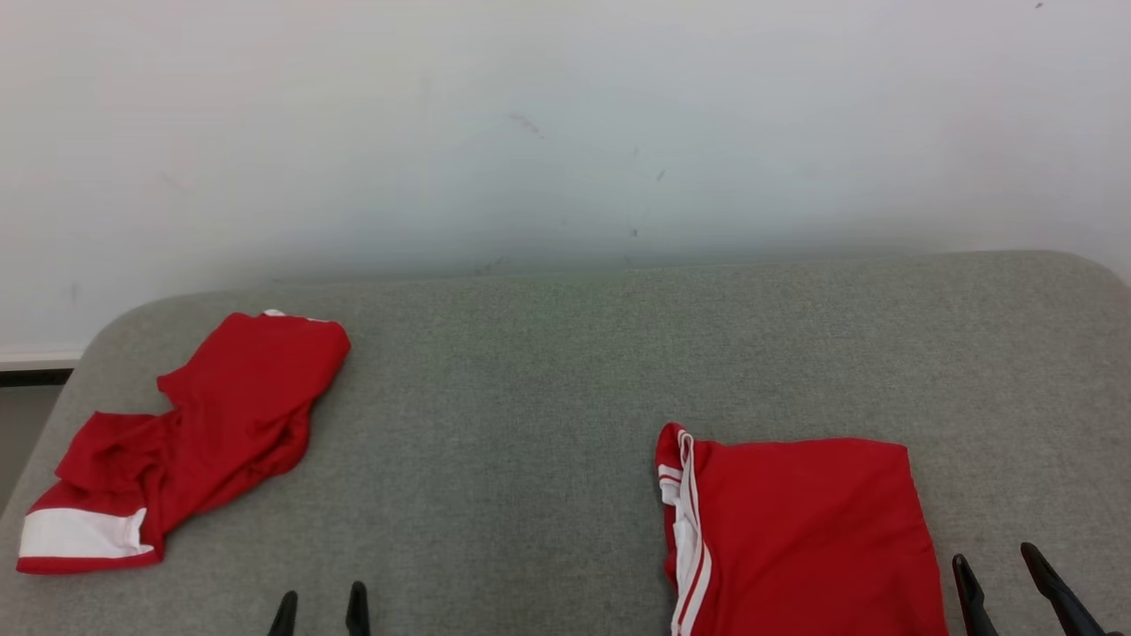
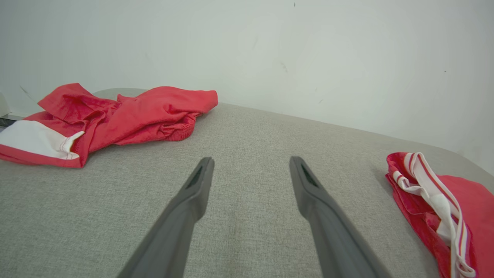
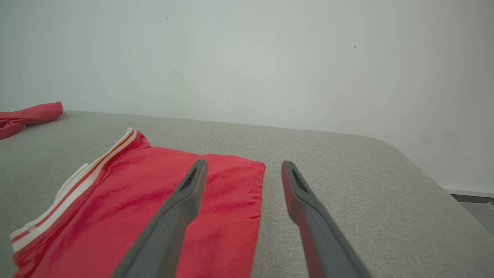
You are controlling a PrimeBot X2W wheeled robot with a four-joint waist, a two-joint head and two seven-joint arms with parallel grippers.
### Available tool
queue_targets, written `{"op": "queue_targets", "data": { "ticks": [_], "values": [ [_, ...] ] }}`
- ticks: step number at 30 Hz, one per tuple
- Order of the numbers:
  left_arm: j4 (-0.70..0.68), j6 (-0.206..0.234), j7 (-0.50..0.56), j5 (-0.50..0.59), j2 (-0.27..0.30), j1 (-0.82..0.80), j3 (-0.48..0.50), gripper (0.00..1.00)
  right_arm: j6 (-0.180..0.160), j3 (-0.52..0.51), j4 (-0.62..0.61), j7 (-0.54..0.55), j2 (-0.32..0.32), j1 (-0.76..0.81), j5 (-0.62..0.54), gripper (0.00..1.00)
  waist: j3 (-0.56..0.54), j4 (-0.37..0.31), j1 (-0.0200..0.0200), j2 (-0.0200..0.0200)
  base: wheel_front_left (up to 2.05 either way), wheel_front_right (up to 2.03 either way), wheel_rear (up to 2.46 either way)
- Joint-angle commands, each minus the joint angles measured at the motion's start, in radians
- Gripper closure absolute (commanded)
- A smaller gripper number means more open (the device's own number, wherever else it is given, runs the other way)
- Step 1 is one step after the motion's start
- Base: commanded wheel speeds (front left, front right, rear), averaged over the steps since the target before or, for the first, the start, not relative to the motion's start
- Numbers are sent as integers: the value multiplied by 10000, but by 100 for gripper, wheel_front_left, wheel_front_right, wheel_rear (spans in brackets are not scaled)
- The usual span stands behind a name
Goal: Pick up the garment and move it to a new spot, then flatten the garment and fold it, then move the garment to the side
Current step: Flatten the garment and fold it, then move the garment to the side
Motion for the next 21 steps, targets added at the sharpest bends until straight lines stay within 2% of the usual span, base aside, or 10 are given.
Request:
{"op": "queue_targets", "data": {
  "ticks": [1,10,15,21],
  "values": [
    [-50,9,-1,132,30,109,26,0,-24,-42,0,-28,9,152,38,0,3,18,0,0,0,0,0],
    [-118,95,-1,67,30,143,37,0,-24,59,-46,-28,18,36,124,0,48,4,0,0,0,0,0],
    [-139,110,-1,17,30,121,28,0,-24,-37,-102,-30,131,-102,648,0,117,-52,0,0,0,0,0],
    [-142,53,-1,141,30,-15,-2,0,-24,343,608,120,-509,-621,2014,0,334,-94,0,0,0,0,0]
  ]
}}
